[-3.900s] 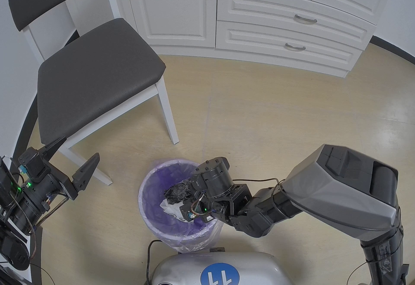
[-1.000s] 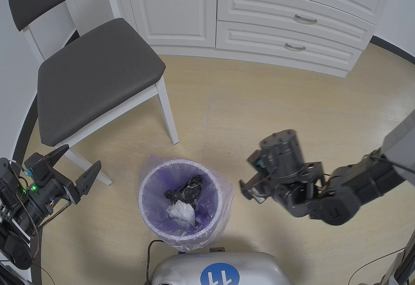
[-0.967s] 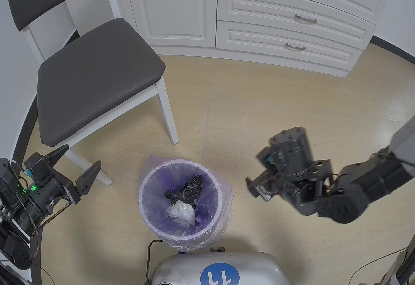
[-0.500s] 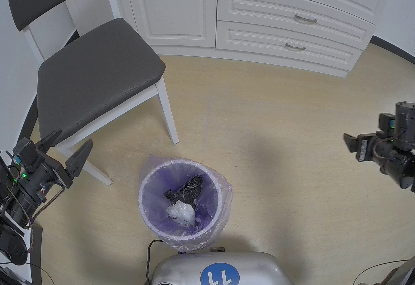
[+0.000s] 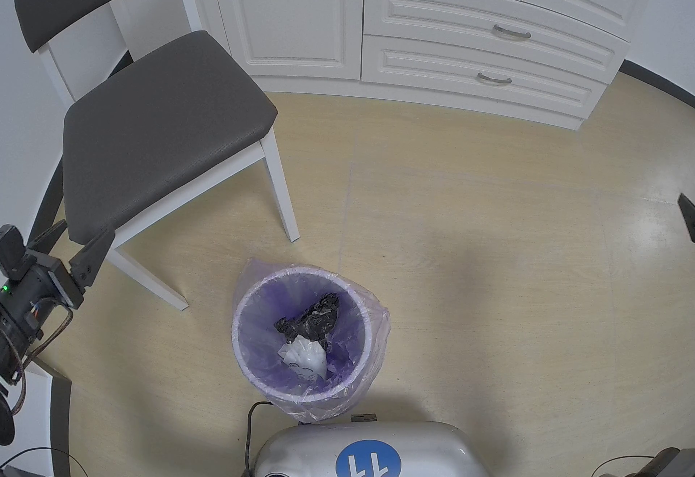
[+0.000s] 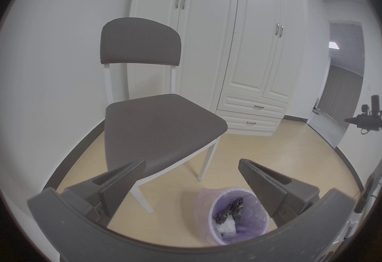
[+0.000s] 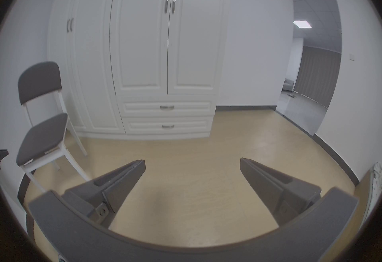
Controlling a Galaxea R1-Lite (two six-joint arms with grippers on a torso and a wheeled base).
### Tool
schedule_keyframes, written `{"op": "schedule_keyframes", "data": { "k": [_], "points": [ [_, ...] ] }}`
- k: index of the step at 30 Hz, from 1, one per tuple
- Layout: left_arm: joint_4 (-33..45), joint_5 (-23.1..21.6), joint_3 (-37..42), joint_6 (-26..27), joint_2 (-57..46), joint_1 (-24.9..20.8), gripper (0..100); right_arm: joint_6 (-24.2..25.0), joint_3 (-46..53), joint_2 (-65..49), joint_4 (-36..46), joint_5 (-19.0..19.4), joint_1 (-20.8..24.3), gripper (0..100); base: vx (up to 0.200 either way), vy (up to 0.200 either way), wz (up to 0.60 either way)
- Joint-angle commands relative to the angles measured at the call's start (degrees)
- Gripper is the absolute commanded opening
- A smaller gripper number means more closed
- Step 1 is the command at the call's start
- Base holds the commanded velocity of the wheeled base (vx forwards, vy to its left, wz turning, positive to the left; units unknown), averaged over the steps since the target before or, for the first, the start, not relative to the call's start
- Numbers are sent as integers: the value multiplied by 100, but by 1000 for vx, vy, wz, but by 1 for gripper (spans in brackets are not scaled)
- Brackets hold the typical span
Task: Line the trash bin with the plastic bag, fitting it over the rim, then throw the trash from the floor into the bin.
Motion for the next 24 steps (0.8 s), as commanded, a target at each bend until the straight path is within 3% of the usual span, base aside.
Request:
{"op": "schedule_keyframes", "data": {
  "k": [1,7,12,16,18,20,21,24],
  "points": [
    [1579,157,-78,-200,-2224,96,100,-249,618,-2276,293,190,-360,100,0,0,0],
    [3170,377,-175,-226,-3859,61,100,-266,354,-3761,2060,173,-298,100,0,0,0],
    [4401,605,-579,-244,-4712,114,100,-284,363,-4702,2965,182,-377,100,0,0,0],
    [5113,702,-895,-261,-5204,79,100,-284,398,-5036,3264,234,-571,100,0,0,0],
    [5833,711,-1212,-464,-5617,44,100,-257,442,-5080,3282,234,-597,100,0,0,0],
    [5921,711,-1247,-481,-5670,44,100,-257,442,-5080,3273,234,-597,100,0,0,0],
    [6712,667,-1484,-534,-6100,17,100,-266,433,-5080,3264,287,-597,100,0,0,0],
    [7160,640,-1493,-525,-6417,-9,100,-284,486,-5080,3264,296,-597,100,0,0,0]
  ]
}}
